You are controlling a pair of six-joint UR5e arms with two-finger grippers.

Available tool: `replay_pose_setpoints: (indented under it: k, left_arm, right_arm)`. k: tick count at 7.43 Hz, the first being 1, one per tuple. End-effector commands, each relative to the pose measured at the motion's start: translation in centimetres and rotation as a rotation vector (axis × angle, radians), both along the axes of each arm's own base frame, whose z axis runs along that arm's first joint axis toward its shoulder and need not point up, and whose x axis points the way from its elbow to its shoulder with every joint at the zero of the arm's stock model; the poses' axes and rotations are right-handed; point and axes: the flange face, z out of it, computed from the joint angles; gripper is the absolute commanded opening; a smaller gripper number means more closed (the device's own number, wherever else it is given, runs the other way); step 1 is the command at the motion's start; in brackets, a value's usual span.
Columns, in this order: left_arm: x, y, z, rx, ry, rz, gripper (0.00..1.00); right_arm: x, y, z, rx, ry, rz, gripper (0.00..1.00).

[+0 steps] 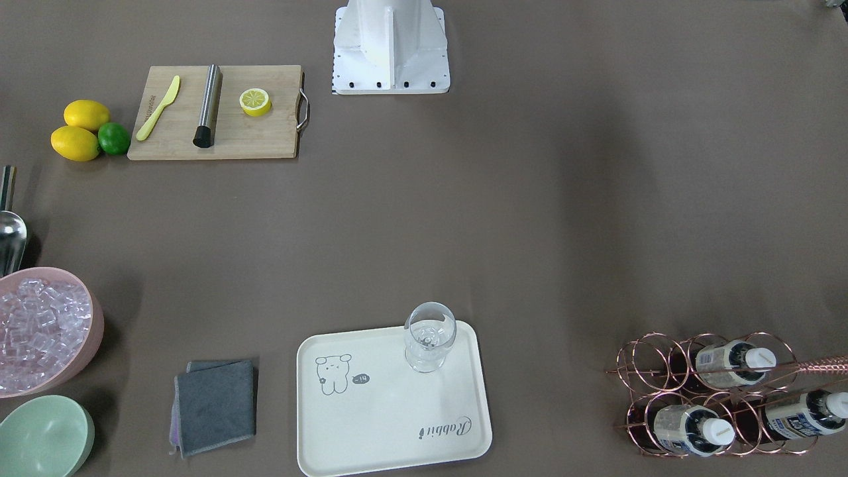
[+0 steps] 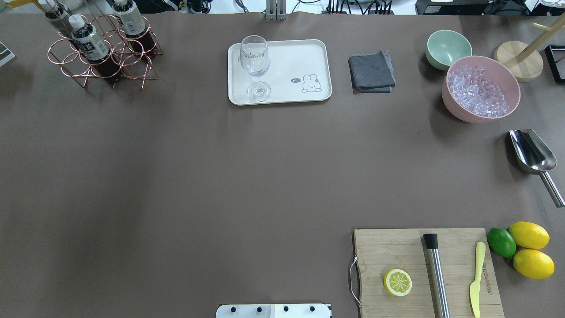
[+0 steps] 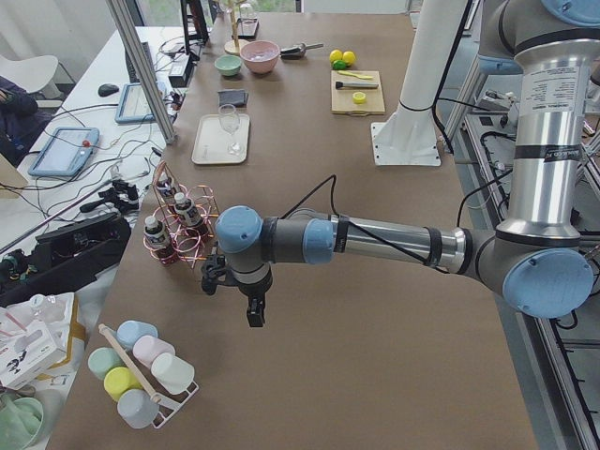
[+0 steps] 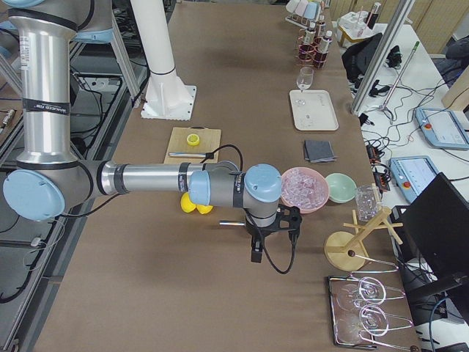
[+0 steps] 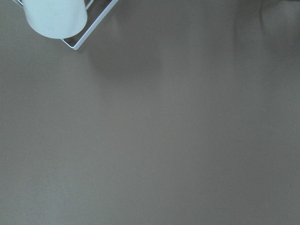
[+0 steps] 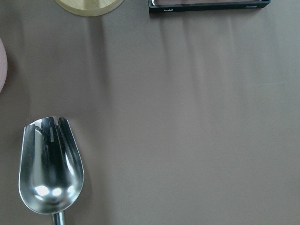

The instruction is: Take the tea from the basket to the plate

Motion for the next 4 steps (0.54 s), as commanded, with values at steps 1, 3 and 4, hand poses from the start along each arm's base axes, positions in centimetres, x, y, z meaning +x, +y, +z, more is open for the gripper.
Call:
replay_pose_setpoints:
  k: [1, 3, 4]
  left_arm:
    - [-4.2, 0.9, -1.3, -0.024, 0.042, -0.138, 0.98]
    - [-3.4, -4.0, -6.7, -0.235, 0.061, -0.42, 0.98]
    - [-2.8, -6.0, -9.4, -0.302, 0.077, -0.512, 0.98]
  right_arm:
    - [0.0, 0.0, -0.1, 0.002, 0.0, 0.0, 0.99]
    - [0.0, -0.1, -0.7, 0.015, 0.0, -0.001, 0.99]
    - [0.0, 0.0, -0.6, 0.011, -0.001, 0.0, 0.99]
